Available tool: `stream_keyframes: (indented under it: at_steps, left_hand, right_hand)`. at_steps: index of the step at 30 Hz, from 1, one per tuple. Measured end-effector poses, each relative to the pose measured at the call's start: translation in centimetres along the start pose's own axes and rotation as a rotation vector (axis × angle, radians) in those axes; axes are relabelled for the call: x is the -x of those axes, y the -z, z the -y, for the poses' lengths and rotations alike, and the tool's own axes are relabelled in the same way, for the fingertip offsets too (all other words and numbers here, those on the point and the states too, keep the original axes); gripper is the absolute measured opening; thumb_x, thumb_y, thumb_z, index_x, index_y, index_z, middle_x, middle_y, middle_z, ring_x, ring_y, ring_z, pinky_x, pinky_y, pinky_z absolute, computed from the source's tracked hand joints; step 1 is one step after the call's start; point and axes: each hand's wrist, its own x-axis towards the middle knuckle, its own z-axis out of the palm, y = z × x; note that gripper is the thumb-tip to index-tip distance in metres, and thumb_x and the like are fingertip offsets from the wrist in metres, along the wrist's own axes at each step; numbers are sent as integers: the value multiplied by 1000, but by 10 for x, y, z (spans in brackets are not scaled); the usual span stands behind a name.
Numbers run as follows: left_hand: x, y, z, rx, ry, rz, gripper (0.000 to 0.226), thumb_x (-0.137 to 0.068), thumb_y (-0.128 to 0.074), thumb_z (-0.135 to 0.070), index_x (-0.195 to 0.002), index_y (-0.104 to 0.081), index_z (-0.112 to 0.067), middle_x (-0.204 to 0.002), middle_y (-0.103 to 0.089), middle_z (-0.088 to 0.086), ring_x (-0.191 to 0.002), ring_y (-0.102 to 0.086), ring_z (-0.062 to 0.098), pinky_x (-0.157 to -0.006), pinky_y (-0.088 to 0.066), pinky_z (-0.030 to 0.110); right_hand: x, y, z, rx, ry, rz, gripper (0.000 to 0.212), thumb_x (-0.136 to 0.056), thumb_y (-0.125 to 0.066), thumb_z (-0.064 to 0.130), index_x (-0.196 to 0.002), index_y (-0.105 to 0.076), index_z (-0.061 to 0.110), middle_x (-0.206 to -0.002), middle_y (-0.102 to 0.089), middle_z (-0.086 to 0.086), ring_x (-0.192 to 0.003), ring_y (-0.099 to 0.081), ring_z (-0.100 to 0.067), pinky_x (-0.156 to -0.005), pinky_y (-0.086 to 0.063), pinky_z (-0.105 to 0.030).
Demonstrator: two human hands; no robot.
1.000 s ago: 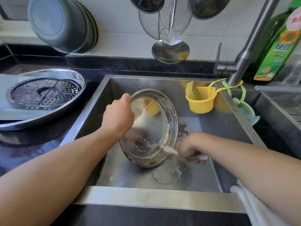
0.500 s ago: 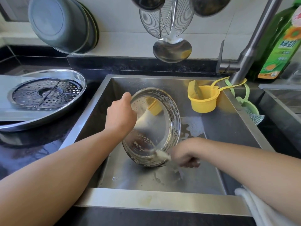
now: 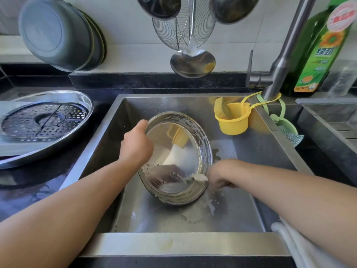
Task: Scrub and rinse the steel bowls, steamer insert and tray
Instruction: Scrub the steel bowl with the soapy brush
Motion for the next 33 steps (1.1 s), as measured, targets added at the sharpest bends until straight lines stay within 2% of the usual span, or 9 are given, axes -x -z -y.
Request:
stream_keyframes:
  at_steps: [2,6,14,16,19,22,26,29,33]
  left_hand:
    - [-6,1,6,65,71,39,31,-98,-46,-3,-96,-61,-30,-91,-67,2,-84,-67,24,-75,-61,45]
    - [-11,3,14,171,197,107,37,-95,-48,3,-94,-68,-27,-92,-73,8,-85,-72,28,-79,-64,49]
    - [-19,-4,16,343,290,210,41,-87,-44,9,-90,-76,-16,-86,-75,22,-70,-68,32,-63,-56,40]
    - [-17,-6,13,307,269,232,41,-87,-44,8,-91,-77,-16,-75,-73,14,-64,-66,29,-56,-54,32]
    - [-11,-13,6,311,250,334,33,-92,-48,2,-94,-77,-13,-82,-76,15,-70,-70,30,-64,-61,45]
    - [-9,-18,6,288,221,375,26,-98,-52,-9,-95,-76,-15,-81,-72,14,-70,-65,26,-66,-57,43]
    - [-13,-18,8,219,146,339,24,-104,-51,-18,-99,-75,-15,-72,-61,6,-61,-50,20,-63,-41,33]
    - [-12,-16,9,247,145,349,25,-105,-53,-23,-98,-75,-17,-79,-73,16,-67,-65,31,-69,-56,46]
    - [-10,-18,7,271,125,359,24,-105,-53,-24,-99,-75,-15,-92,-75,22,-71,-65,27,-75,-59,48]
  right_hand:
    - [2,7,-6,29,-1,-109,21,-89,-54,-11,-102,-70,-9,-112,-69,-26,-80,-56,-28,-76,-48,-36]
    - [-3,20,-17,-325,58,-252,20,-99,-49,1,-103,-69,1,-76,-63,-11,-44,-50,-18,-38,-41,-22]
    - [-5,10,15,-577,377,-214,38,-105,-48,38,-81,-68,15,-62,-54,0,-48,-46,-18,-44,-40,-23]
    - [-8,15,24,-612,323,-343,35,-101,-55,42,-83,-70,16,-68,-60,-2,-60,-57,-22,-56,-46,-28]
    - [-21,24,13,-738,59,-583,30,-100,-57,41,-104,-73,16,-104,-69,-10,-97,-66,-30,-74,-46,-29]
    - [-24,22,-8,-691,-122,-567,29,-104,-49,26,-120,-67,10,-127,-65,-14,-113,-64,-34,-76,-50,-30]
    - [-22,18,2,-701,-67,-474,27,-103,-48,25,-111,-65,6,-109,-67,-16,-98,-68,-35,-66,-44,-29]
    - [-7,19,28,-810,146,-338,29,-102,-49,32,-88,-64,12,-79,-59,-13,-57,-53,-25,-51,-39,-25]
    - [-8,21,30,-690,119,-379,36,-104,-48,36,-110,-66,6,-98,-68,-18,-68,-58,-29,-52,-44,-27]
